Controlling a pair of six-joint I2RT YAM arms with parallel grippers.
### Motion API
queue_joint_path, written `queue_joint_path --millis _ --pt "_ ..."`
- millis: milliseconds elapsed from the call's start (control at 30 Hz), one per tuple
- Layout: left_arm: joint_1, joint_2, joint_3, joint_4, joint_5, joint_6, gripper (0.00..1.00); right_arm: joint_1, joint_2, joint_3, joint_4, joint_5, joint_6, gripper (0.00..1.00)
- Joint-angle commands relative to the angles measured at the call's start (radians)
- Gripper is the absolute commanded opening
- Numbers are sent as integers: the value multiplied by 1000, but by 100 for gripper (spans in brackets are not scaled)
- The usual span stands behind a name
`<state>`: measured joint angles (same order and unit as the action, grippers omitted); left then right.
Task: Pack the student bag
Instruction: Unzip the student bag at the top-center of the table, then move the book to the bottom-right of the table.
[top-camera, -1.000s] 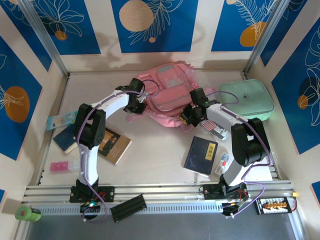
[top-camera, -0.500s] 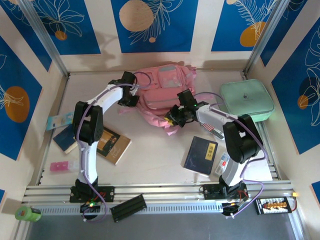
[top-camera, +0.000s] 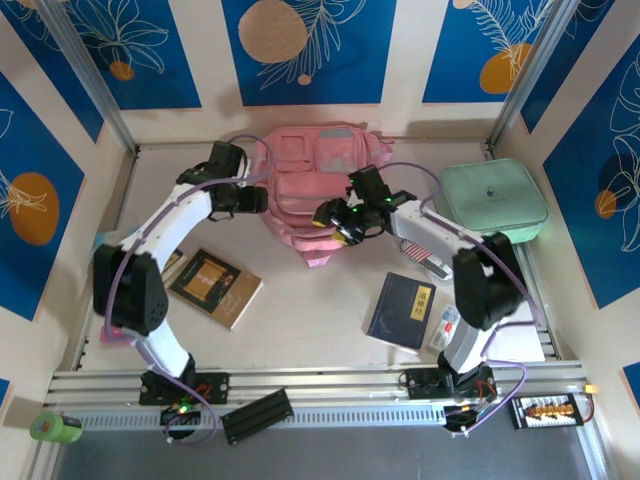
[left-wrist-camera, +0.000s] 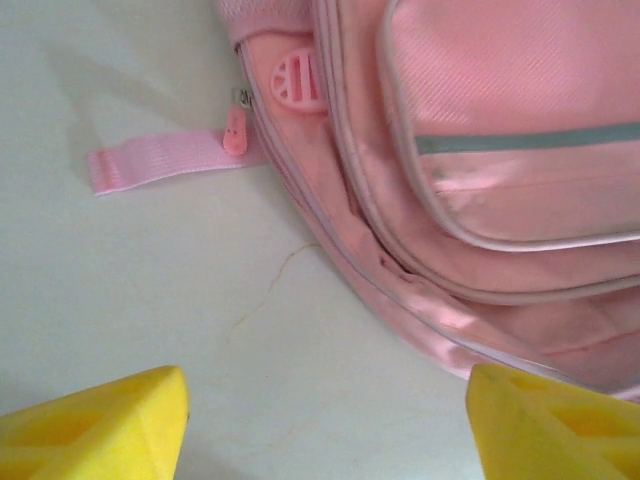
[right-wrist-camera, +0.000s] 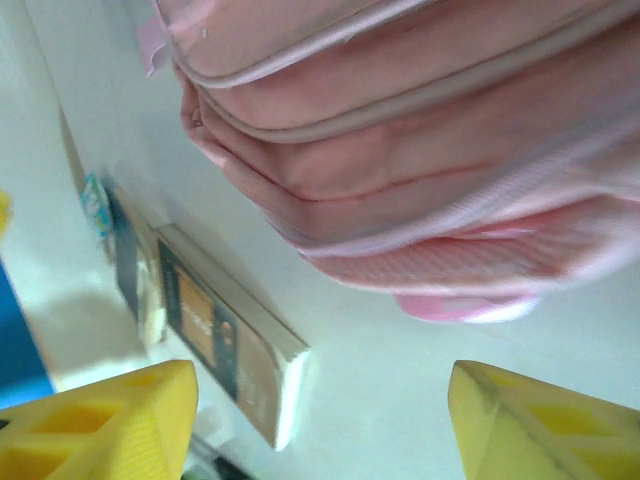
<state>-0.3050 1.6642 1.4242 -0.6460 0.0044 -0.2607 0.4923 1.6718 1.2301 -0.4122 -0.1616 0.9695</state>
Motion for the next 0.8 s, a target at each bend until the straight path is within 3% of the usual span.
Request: queue_joint_path --millis 0,133,167,200,400,567,767 --pt "6 -62 -71 46 76 -79 77 -18 -121 -96 -191 218 -115 71" --pt "-6 -109 -157 132 210 -133 85 -34 -201 -241 -293 349 -111 72" --pt "-13 -118 -182 162 238 -144 96 -39 -214 -275 -306 360 -104 72" --pt "-21 -124 -199 181 254 -152 100 -43 -226 -302 -313 365 -98 72" --pt "-85 -116 -209 205 264 -161 100 -64 -246 -419 -261 357 -49 73" --pt "-135 -89 -199 210 273 -180 100 -67 -173 -435 -154 295 -54 73" --pt "-203 -61 -205 240 259 -249 100 -67 -73 -403 51 154 -105 71"
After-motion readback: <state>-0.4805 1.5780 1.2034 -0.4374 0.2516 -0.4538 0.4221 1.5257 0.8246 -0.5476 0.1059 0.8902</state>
